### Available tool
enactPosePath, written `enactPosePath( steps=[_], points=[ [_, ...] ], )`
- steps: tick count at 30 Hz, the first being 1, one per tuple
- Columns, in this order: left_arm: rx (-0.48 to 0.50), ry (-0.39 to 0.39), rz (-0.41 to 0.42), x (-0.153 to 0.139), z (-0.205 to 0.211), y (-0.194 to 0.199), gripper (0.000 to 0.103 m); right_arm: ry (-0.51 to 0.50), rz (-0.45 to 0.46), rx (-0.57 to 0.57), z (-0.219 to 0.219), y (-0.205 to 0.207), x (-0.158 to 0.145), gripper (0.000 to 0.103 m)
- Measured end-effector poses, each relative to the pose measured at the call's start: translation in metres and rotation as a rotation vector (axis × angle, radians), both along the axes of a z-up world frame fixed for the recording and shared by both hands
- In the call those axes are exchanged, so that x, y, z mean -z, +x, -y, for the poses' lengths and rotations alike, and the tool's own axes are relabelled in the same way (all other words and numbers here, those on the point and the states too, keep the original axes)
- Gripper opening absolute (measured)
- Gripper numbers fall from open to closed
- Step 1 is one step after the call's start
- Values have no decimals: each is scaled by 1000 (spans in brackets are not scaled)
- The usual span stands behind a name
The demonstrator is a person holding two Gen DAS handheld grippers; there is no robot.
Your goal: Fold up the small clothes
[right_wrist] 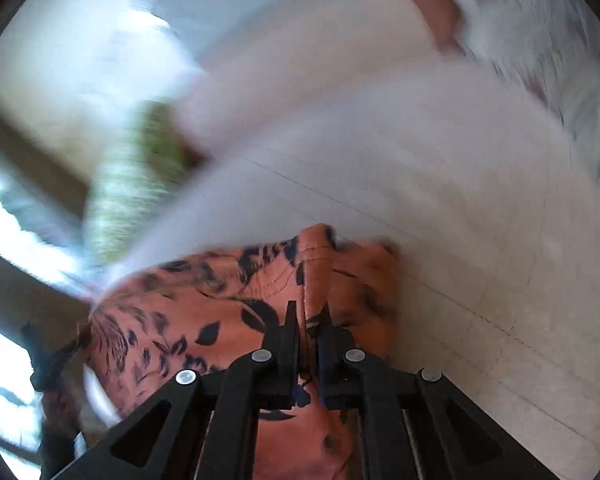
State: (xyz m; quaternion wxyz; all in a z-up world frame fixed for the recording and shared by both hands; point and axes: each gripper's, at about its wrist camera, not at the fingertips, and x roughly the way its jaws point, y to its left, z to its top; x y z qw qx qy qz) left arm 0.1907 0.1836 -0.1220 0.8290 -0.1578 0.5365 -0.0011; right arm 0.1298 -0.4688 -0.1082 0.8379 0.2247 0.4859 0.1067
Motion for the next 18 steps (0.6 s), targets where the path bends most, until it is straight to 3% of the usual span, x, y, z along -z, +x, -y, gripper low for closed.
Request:
enactPosePath(
  steps=[1, 3, 7, 11, 12, 14, 17, 18],
  points=[
    [-15, 14, -35, 16, 0, 8, 6, -57, -72, -10, -8, 15, 30, 8],
    [6, 63, 33, 11, 12, 8, 6, -78, -65, 1, -15, 16, 44, 8],
    [130, 157, 197, -31, 34, -3, 6, -93, 17, -4, -14, 0, 24, 8],
    [132, 107, 351, -64, 31, -11, 6, -98, 141, -4, -12, -9, -19, 8],
    [126, 135, 350, -63, 32, -7, 6, -108, 163, -4, -14, -9, -25, 8],
    [137, 181, 271, -39, 34, 11, 7, -131, 172, 13, -15, 1, -21, 8],
    [125, 233, 105, 14, 32, 40, 13, -105, 9, 23, -14, 30, 30, 9],
    [113, 225, 115, 18, 30, 40, 13, -109, -13, 25, -14, 35, 43, 13]
  ],
)
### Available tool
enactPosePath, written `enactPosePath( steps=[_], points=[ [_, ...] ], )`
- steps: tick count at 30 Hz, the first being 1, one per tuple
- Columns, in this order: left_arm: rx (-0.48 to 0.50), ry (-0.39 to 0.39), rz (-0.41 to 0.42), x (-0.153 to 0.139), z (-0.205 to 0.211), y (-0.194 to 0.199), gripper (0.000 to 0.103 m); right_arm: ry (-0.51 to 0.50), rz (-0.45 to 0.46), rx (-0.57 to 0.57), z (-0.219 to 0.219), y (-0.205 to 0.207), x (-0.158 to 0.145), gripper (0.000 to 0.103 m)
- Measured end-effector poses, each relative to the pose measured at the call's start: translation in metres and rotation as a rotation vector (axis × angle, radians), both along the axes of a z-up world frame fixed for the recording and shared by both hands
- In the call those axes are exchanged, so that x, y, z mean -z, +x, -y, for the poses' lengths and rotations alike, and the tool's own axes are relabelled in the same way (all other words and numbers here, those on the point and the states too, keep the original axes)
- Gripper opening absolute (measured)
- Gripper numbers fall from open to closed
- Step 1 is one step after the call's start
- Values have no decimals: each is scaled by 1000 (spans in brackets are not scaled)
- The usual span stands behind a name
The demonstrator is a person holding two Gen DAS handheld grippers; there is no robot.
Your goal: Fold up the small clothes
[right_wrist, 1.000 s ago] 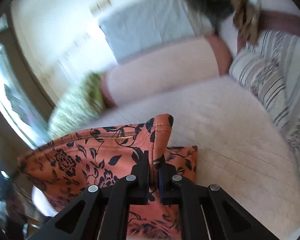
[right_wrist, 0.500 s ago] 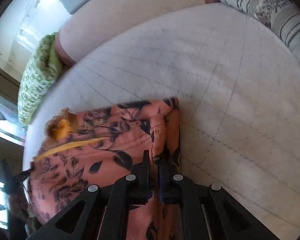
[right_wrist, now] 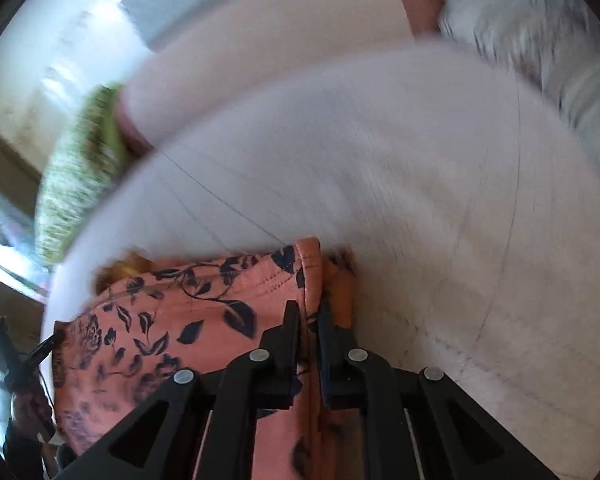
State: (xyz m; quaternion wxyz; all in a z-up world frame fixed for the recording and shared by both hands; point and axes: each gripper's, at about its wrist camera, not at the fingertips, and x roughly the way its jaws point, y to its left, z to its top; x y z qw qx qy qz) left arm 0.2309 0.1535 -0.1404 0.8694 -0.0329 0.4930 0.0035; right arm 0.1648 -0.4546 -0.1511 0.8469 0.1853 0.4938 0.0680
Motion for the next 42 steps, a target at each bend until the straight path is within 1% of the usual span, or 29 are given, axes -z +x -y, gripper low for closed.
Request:
enactPosePath(
  steps=[2, 3, 4, 5, 6, 9, 11, 14, 16, 17, 19, 20, 21, 22, 23, 24, 25, 27, 28, 30, 32, 33, 34, 35, 36, 37, 39, 41, 42],
  points=[
    [-7, -3, 38, -10, -1, -6, 23, -1, 45, 9, -2, -7, 0, 18],
    [-10, 1, 55, -16, -3, -9, 38, -3, 57, 10, -2, -11, -4, 32],
    [-18, 15, 84, -26, -5, -15, 45, -10, 61, 8, -2, -17, -7, 57],
    [-26, 26, 105, -34, -8, -21, 46, -30, 69, 9, -1, -23, -13, 67],
    [-36, 28, 128, -43, -12, -31, 47, -46, 92, 11, 2, -30, -22, 69],
    [-53, -12, 187, -71, -24, -75, 50, -67, 155, 20, 4, -60, -47, 69],
    [-45, -32, 210, -79, -27, -113, 54, -34, 201, 17, 1, -89, -66, 69],
    [5, -41, 196, -73, -17, -167, 55, 11, 222, -62, -16, -134, -77, 69],
    [40, -38, 164, -66, -5, -191, 55, 43, 211, -132, -31, -152, -75, 70],
    [56, -47, 153, -62, 1, -199, 55, 79, 193, -184, -38, -158, -72, 70],
    [40, -46, 128, -47, 7, -201, 55, 127, 169, -245, -46, -159, -59, 71],
    [-15, -32, 81, -34, 5, -195, 55, 138, 144, -242, -47, -156, -47, 74],
    [-83, -37, -5, -18, 0, -191, 50, 137, 77, -207, -44, -148, -27, 77],
    [-153, -94, -81, -5, -10, -187, 49, 101, -48, -94, -32, -137, 1, 73],
    [-210, -173, -62, -6, -19, -192, 49, 144, -65, -44, -25, -137, 9, 70],
    [-218, -183, -52, -13, -20, -195, 48, 182, -31, -22, -21, -141, 4, 70],
    [-190, -148, -22, -25, -15, -197, 47, 187, -8, -22, -21, -145, -4, 70],
    [-142, -95, 62, -46, -7, -199, 47, 133, 59, -47, -28, -152, -24, 73],
    [-108, -84, 97, -55, -3, -196, 47, 97, 74, -56, -32, -154, -30, 74],
    [-54, -87, 117, -63, 3, -181, 47, 45, 99, -88, -43, -155, -40, 74],
    [-25, -91, 93, -55, 6, -162, 47, 49, 113, -96, -48, -154, -43, 74],
    [-30, -82, 65, -46, 6, -153, 47, 55, 112, -96, -51, -152, -42, 74],
    [-53, -71, 5, -31, 4, -141, 25, 63, 107, -95, -53, -150, -39, 74],
    [-74, -82, -35, -23, 2, -141, 7, 66, 105, -95, -54, -149, -40, 74],
    [-137, -171, -51, -15, -8, -144, 8, 64, 100, -96, -55, -145, -37, 74],
    [-180, -214, -25, -17, -13, -151, 6, 51, 81, -94, -56, -143, -30, 74],
    [-238, -243, 0, -16, -13, -171, 6, 42, 42, -74, -52, -141, -20, 74],
    [-271, -302, -26, -7, -17, -177, 8, 67, 5, -51, -46, -137, -6, 74],
    [-270, -312, -26, -11, -19, -177, 10, 83, -3, -40, -44, -135, -4, 74]
  ],
)
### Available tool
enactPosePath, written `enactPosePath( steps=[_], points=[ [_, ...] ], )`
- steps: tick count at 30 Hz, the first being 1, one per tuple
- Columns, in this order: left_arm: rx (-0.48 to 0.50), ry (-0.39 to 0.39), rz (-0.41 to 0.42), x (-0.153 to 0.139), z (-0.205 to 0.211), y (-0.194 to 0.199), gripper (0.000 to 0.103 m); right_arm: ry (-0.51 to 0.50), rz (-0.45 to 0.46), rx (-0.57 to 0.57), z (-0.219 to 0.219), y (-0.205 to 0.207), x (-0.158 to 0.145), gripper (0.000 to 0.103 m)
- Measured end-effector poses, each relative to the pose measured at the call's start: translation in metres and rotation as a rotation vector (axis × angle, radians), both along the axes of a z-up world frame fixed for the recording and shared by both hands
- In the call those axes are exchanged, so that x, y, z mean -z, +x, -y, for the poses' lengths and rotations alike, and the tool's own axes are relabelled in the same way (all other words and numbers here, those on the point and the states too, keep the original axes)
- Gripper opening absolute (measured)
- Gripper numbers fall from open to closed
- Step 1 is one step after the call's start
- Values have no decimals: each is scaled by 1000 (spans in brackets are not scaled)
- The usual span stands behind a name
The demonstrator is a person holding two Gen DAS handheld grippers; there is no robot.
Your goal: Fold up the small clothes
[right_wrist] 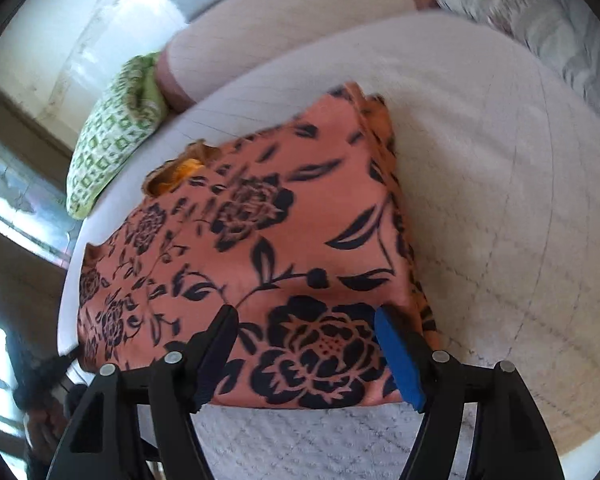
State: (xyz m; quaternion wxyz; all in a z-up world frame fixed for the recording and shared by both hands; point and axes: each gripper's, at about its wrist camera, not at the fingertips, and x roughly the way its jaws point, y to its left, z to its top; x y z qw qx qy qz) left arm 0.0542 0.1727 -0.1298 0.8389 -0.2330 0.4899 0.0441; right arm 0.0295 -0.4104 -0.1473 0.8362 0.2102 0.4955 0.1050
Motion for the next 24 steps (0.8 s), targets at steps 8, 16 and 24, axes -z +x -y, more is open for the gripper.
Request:
enactPosePath(
  steps=[8, 16, 24],
  points=[
    [246, 230, 154, -56, 7, 71, 35, -72, 94, -32, -11, 8, -37, 75],
    [148, 193, 67, -28, -14, 98, 4, -86, 93, -48, -18, 23, -36, 75],
    [106, 212, 42, -22, -19, 97, 15, -81, 107, -56, -18, 41, -42, 75]
  ],
)
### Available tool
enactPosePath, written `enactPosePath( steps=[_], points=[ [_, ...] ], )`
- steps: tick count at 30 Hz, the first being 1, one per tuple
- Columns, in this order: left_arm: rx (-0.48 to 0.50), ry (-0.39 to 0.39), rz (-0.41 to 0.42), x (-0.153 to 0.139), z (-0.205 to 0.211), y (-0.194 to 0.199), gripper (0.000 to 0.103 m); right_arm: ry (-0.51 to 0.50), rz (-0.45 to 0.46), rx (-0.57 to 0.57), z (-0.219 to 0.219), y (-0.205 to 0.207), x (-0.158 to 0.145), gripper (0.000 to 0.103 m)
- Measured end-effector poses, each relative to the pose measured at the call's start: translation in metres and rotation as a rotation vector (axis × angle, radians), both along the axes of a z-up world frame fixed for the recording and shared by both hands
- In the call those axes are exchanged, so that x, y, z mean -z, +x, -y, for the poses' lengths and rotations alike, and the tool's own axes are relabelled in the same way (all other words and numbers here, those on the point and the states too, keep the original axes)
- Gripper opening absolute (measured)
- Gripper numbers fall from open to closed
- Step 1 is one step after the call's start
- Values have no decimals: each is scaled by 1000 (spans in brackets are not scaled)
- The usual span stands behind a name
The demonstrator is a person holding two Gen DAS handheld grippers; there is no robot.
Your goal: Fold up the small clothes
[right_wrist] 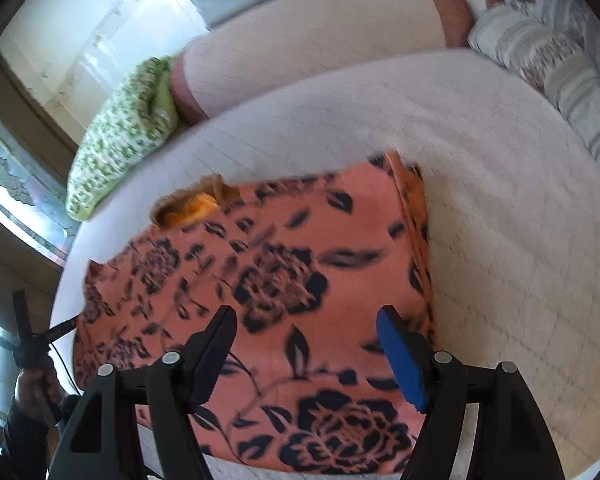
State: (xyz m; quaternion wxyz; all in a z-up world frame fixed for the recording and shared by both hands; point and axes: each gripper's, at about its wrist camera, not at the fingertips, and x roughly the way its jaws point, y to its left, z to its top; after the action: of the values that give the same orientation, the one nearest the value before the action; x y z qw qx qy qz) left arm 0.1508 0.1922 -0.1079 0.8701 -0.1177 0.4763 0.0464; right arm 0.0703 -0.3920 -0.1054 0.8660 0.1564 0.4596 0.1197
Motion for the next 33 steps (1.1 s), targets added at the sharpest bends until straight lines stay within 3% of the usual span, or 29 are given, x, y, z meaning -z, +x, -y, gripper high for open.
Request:
enactPosePath(
  steps=[1, 3, 6, 7, 9, 12, 15, 17, 18, 21, 24, 25, 26, 27, 28, 29, 30, 31, 33],
  points=[
    [13, -10, 46, -11, 1, 3, 23, 2, 16, -6, 0, 1, -4, 75],
    [75, 40, 75, -21, 9, 12, 29, 0, 21, -2, 3, 9, -8, 75],
    [182, 82, -12, -2, 25, 43, 30, 1, 23, 32, 16, 26, -8, 75],
    [190, 109, -52, 9, 26, 54, 27, 6, 28, 48, 21, 31, -9, 75],
    [157, 137, -80, 22, 19, 60, 5, 23, 24, 94, 35, 44, -6, 75],
    [41, 218, -75, 33, 1, 57, 2, 32, -13, 146, 56, 70, 11, 76],
    [10, 177, -54, 20, -6, 48, 3, -73, -157, 158, 64, 103, 51, 73],
    [23, 152, 19, 1, 1, 40, 3, -67, -116, 199, 68, 103, 45, 74],
    [40, 137, 61, -10, 8, 35, 5, -28, -86, 211, 70, 100, 37, 75],
    [141, 74, 127, -32, 26, 24, 33, 49, -36, 173, 67, 98, 22, 75],
    [234, 97, 144, -32, 48, 27, 36, 24, -93, 113, 58, 114, 35, 75],
    [223, 152, 106, -27, 51, 38, 29, 28, -136, 101, 59, 121, 46, 45],
    [187, 242, 31, -9, 54, 51, 20, -8, -150, 123, 62, 121, 52, 29],
    [124, 334, -80, 15, 49, 64, 17, -21, -142, 171, 71, 123, 54, 26],
    [69, 303, -78, 22, 41, 68, 28, 22, -151, 235, 84, 122, 55, 26],
    [36, 296, -63, 13, 40, 65, 30, 47, -155, 270, 89, 120, 54, 28],
    [26, 286, -47, 1, 43, 62, 30, 29, -146, 285, 88, 116, 48, 41],
    [27, 276, 6, -15, 48, 56, 30, 7, -121, 266, 85, 110, 41, 60],
    [42, 309, 69, -36, 58, 45, 31, 2, -59, 218, 83, 91, 26, 73]
  ],
)
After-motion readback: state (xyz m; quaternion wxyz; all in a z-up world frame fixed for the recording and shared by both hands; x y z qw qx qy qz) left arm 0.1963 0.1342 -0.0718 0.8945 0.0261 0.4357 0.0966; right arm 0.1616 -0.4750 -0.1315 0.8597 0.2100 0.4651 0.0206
